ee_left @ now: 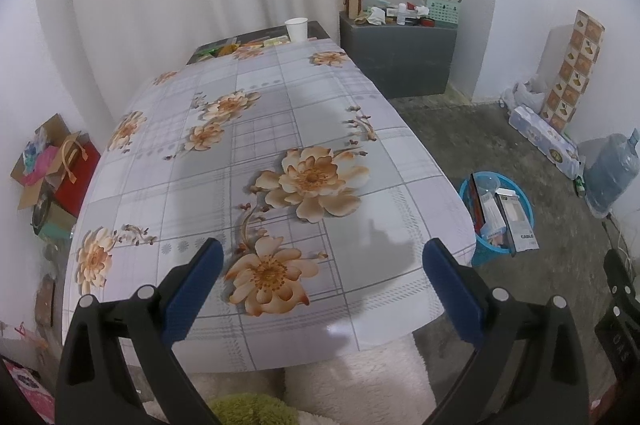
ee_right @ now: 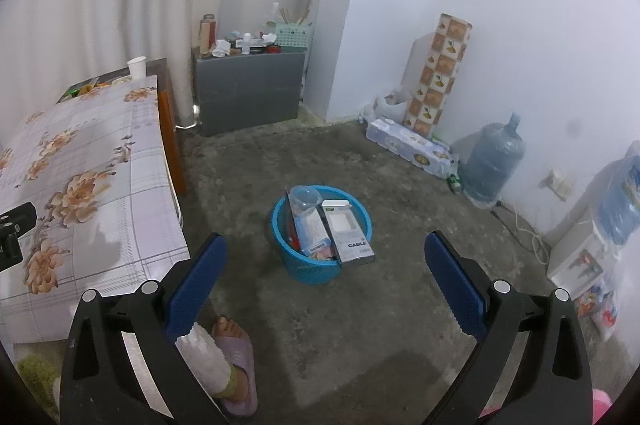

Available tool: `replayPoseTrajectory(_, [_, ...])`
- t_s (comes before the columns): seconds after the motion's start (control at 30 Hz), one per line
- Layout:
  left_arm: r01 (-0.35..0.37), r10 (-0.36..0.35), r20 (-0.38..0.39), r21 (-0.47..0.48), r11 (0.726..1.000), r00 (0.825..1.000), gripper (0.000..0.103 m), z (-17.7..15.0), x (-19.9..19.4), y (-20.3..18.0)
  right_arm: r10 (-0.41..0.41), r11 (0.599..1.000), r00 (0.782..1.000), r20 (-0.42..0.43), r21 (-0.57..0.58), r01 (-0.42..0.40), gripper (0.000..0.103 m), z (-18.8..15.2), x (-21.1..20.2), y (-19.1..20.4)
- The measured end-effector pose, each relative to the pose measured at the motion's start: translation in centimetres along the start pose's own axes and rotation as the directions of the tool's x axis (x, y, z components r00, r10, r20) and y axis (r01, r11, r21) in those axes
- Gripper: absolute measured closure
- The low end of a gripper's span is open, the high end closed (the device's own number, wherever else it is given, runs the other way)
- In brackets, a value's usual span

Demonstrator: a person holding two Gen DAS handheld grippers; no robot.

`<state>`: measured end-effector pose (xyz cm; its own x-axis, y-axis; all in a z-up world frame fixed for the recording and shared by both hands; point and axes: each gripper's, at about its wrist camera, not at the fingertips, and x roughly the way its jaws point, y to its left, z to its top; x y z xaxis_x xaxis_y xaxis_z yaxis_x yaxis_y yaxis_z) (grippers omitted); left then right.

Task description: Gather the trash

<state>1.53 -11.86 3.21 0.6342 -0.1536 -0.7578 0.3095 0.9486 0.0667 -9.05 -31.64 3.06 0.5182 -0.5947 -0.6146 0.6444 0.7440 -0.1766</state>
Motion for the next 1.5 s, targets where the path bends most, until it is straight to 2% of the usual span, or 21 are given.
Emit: replayPoseTrajectory(1.5, [0.000,0.000,-0.010,-0.006,1.000,1.000,0.005,0.1,0.1,0.5,0.012,1.000,1.000,-0.001,-0.007,-0.012,0.008,0.2,-0.1,1.0])
